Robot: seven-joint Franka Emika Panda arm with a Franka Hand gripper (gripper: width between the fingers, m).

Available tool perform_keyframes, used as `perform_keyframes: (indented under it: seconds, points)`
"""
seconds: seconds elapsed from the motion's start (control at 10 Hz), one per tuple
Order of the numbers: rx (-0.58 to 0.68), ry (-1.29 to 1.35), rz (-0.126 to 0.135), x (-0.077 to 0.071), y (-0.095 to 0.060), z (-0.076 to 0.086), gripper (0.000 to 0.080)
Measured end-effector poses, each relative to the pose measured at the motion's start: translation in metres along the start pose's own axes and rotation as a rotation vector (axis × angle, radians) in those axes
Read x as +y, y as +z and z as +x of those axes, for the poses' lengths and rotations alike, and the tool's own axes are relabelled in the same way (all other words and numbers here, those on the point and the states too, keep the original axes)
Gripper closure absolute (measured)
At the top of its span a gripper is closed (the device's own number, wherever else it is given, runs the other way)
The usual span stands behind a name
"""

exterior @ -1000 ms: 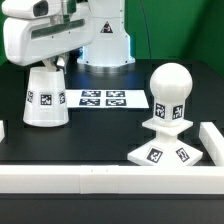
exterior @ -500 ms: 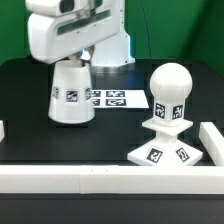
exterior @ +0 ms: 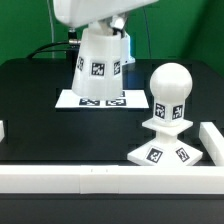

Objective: Assemble lamp

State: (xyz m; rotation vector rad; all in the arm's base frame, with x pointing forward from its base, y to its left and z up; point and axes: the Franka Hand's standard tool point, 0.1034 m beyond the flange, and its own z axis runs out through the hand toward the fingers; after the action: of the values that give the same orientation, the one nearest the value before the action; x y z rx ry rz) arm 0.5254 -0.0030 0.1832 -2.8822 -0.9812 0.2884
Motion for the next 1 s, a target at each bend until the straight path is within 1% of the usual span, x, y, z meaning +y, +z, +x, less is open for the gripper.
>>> perform_keyframes:
  seconds: [0.1,0.4,0.5,0.6,0.7,0.8,0.9,1.0]
  points:
    - [0.009,-0.012,-0.007,0.003,-0.001,0.005,0.0753]
    - [0.005,-0.01,-0.004,0.002,0.001,0.003,0.0753]
    - [0.003,-0.019,-0.005,0.002,-0.001,0.002,0.0753]
    - [0.002,-0.049,-0.009,0.0,-0.011,0.001,0.0753]
    - [-0.015,-0.04,0.029,-0.008,-0.024,0.001,0.0753]
    - [-0.025,-0.029,0.038,-0.011,-0.041,0.008,0.0753]
    - [-0.035,-0.015,0.045,-0.016,-0.054,0.013,0.0753]
    - [-0.041,0.0,0.047,-0.022,-0.063,0.019,0.0753]
